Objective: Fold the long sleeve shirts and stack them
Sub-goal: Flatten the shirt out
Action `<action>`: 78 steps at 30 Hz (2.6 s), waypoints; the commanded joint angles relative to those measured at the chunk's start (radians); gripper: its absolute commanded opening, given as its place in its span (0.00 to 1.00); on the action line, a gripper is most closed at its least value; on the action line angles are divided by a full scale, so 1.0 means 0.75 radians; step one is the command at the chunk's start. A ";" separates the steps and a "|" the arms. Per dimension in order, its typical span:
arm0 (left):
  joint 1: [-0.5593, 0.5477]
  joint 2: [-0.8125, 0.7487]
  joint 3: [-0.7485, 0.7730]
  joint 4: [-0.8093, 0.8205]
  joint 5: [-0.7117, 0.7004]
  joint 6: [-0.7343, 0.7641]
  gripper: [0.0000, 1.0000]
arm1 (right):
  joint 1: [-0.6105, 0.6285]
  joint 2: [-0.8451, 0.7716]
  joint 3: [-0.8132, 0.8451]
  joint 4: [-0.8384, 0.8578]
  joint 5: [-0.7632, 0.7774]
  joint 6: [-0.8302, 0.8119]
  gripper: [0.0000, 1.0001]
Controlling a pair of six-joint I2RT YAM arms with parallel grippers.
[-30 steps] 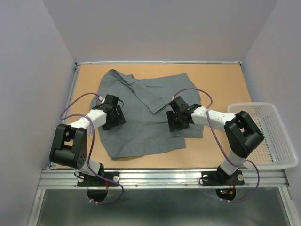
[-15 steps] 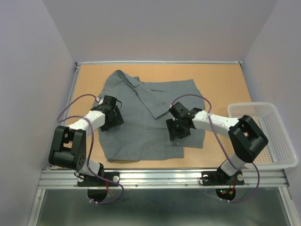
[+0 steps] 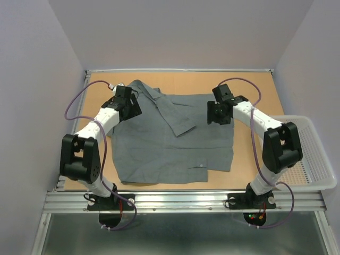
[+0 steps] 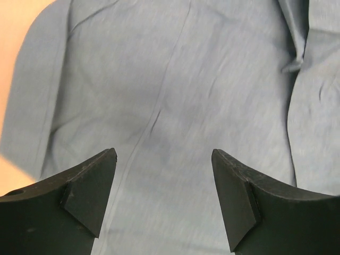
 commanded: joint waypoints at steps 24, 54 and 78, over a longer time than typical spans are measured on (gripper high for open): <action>0.002 -0.064 -0.366 -0.014 0.041 -0.030 0.85 | -0.061 -0.168 -0.382 0.153 0.069 0.081 0.64; -0.017 0.326 -0.064 0.078 0.045 -0.014 0.85 | -0.220 0.687 0.526 0.370 0.249 -0.149 0.32; 0.024 0.049 0.002 -0.002 0.098 0.017 0.84 | 0.029 0.196 0.251 0.317 -0.121 -0.135 0.52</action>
